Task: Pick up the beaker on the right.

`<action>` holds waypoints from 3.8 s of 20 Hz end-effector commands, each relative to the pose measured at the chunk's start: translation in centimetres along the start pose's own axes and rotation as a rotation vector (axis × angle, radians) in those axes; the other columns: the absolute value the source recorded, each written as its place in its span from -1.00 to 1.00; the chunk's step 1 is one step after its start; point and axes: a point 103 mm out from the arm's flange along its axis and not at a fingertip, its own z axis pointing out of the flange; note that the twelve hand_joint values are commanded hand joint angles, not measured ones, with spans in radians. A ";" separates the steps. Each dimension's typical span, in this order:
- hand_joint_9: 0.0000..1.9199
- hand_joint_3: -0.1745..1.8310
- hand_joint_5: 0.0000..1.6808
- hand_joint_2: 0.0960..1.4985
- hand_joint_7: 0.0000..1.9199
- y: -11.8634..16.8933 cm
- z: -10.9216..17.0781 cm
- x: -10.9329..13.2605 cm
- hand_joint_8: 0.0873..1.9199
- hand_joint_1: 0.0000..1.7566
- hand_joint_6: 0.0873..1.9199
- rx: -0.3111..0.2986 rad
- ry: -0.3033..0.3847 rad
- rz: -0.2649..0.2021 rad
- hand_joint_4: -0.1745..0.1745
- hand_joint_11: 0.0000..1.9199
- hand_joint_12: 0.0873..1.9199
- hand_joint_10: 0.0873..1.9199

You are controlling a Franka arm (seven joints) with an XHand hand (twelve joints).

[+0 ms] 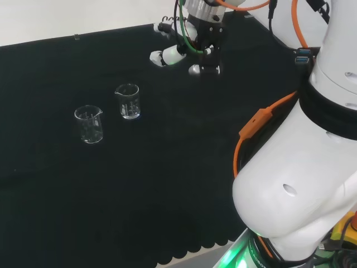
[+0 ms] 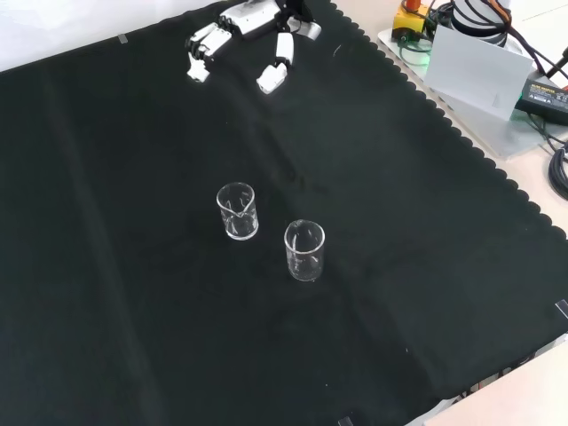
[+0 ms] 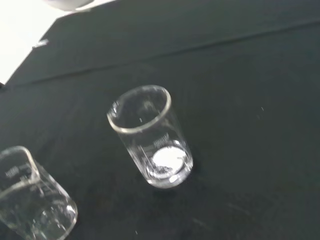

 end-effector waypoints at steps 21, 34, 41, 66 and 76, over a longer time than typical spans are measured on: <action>-0.74 -0.09 -0.74 -0.32 -0.87 6.0 13.1 -1.3 -0.41 -0.15 -1.00 0.129 0.323 -0.222 -0.35 -1.00 0.16 -0.38; -0.82 -0.17 -0.85 -0.38 -0.96 6.2 16.3 -2.7 -0.45 -0.15 -1.00 0.172 0.452 -0.245 -0.31 -1.00 0.04 -0.37; -0.78 -0.17 -0.82 -0.40 -0.92 6.4 17.9 -2.7 -0.43 -0.06 -1.00 0.185 0.461 -0.256 -0.36 -1.00 0.10 -0.37; -0.71 -0.15 -0.70 -0.43 -0.78 8.5 20.4 -2.1 -0.39 0.01 -1.00 0.187 0.472 -0.252 -0.38 -1.00 0.11 -0.38; -0.69 -0.14 -0.70 -0.43 -0.78 9.0 21.3 -1.3 -0.40 0.01 -1.00 0.197 0.543 -0.267 -0.39 -1.00 0.13 -0.39</action>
